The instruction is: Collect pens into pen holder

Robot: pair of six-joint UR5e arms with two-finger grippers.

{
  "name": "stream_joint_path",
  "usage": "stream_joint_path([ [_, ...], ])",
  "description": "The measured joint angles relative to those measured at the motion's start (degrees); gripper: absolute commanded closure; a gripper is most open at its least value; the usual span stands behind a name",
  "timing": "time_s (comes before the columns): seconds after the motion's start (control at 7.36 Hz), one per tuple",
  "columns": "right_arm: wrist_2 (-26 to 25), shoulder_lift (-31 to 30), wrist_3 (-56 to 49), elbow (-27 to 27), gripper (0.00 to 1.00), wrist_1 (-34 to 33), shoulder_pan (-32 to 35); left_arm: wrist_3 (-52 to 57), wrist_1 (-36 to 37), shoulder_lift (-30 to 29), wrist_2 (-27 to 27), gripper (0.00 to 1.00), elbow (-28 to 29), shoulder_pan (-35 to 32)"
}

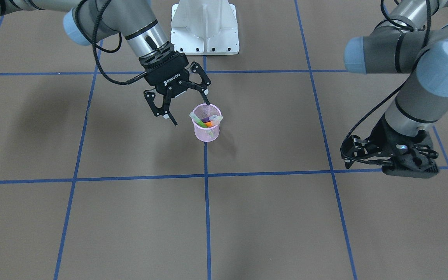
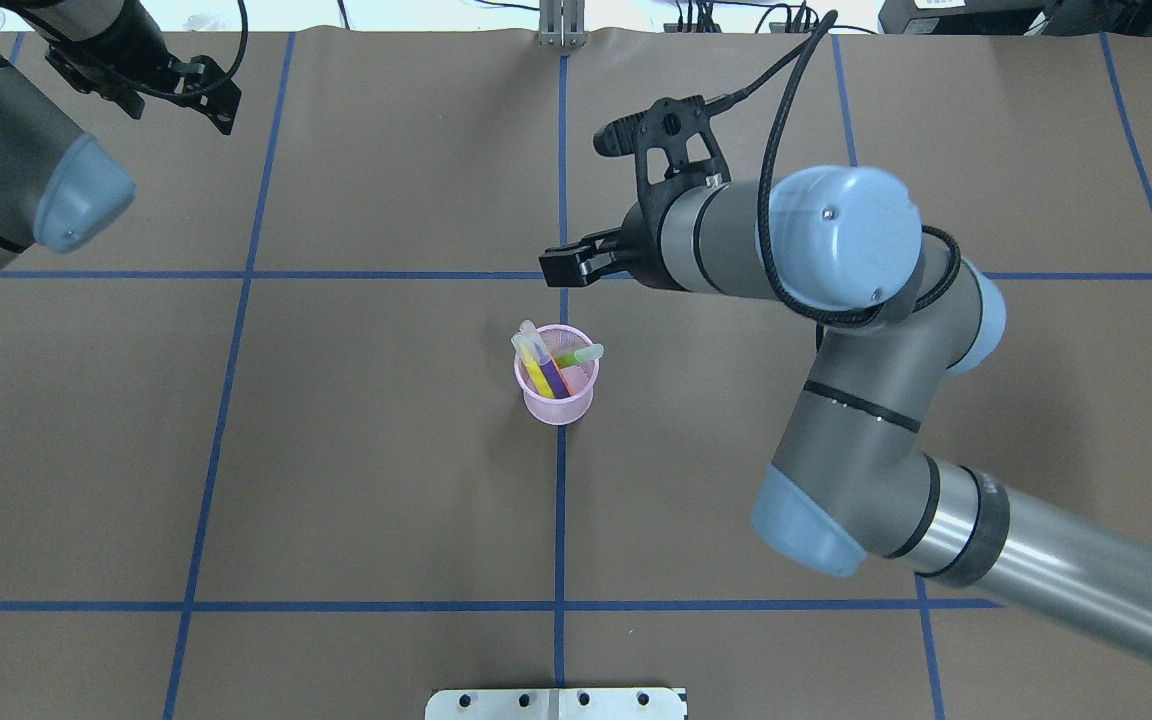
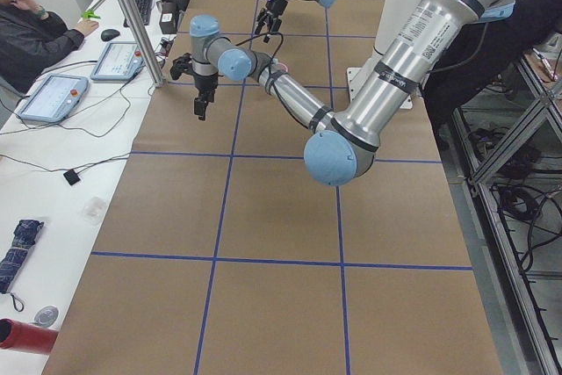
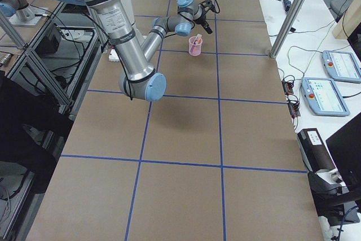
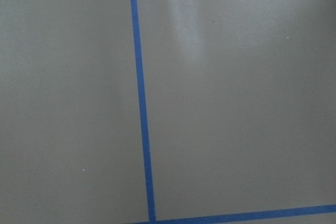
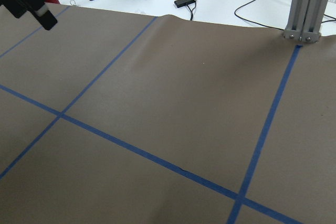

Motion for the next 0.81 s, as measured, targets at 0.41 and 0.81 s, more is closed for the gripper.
stream_joint_path([
  [0.41, 15.0, -1.5, -7.0, 2.5, 0.0, -16.0, 13.6, 23.0, 8.6, 0.1, -2.3, 0.0, 2.3, -9.2],
  [0.81, 17.0, -14.2, -17.8, 6.0, 0.0, -21.4, 20.5, 35.3, 8.1, 8.0, -6.1, 0.0, 5.6, -17.9],
])
